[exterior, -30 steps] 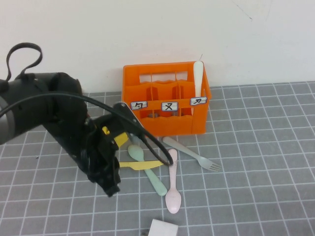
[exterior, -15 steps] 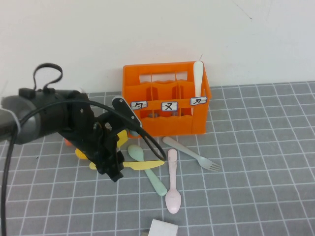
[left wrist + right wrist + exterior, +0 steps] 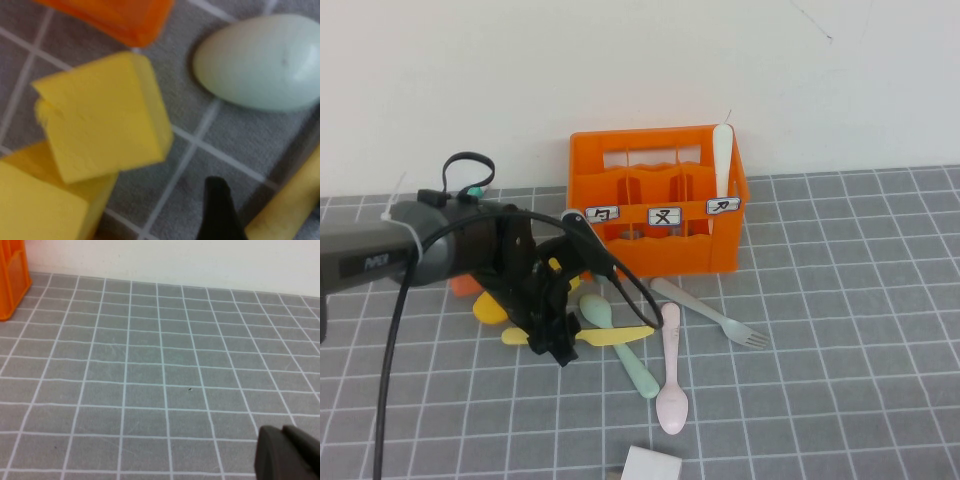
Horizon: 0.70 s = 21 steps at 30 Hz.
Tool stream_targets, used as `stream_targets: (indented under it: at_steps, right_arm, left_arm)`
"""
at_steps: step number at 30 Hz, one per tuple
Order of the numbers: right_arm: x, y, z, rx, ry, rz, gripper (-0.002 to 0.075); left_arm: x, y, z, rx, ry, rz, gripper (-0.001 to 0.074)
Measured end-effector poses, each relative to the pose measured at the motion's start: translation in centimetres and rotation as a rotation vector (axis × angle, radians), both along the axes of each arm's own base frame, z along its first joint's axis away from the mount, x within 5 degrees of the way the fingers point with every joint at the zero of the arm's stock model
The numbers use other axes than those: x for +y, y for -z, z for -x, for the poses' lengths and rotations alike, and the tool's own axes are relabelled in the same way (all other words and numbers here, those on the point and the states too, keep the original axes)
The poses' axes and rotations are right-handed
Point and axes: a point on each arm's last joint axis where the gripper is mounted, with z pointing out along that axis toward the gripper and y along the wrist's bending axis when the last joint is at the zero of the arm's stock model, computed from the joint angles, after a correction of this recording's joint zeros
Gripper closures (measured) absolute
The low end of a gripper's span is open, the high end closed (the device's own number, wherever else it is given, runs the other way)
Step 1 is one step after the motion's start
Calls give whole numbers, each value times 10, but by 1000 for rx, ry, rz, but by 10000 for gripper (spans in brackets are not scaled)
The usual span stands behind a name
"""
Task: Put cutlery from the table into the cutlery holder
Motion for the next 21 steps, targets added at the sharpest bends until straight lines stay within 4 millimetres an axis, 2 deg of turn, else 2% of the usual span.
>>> stream_targets:
  at_steps: [9, 12, 17, 21]
  right_arm:
    - [0, 0, 0, 0, 0, 0, 729]
    - [0, 0, 0, 0, 0, 0, 729]
    - [0, 0, 0, 0, 0, 0, 729]
    - [0, 0, 0, 0, 0, 0, 729]
  left_arm:
    - [-2, 1, -5, 26, -11, -3, 357]
    - [-1, 1, -3, 53, -13, -10, 408]
    - [1, 2, 3, 123, -9, -32, 601]
    - [1, 3, 6, 160, -9, -36, 607]
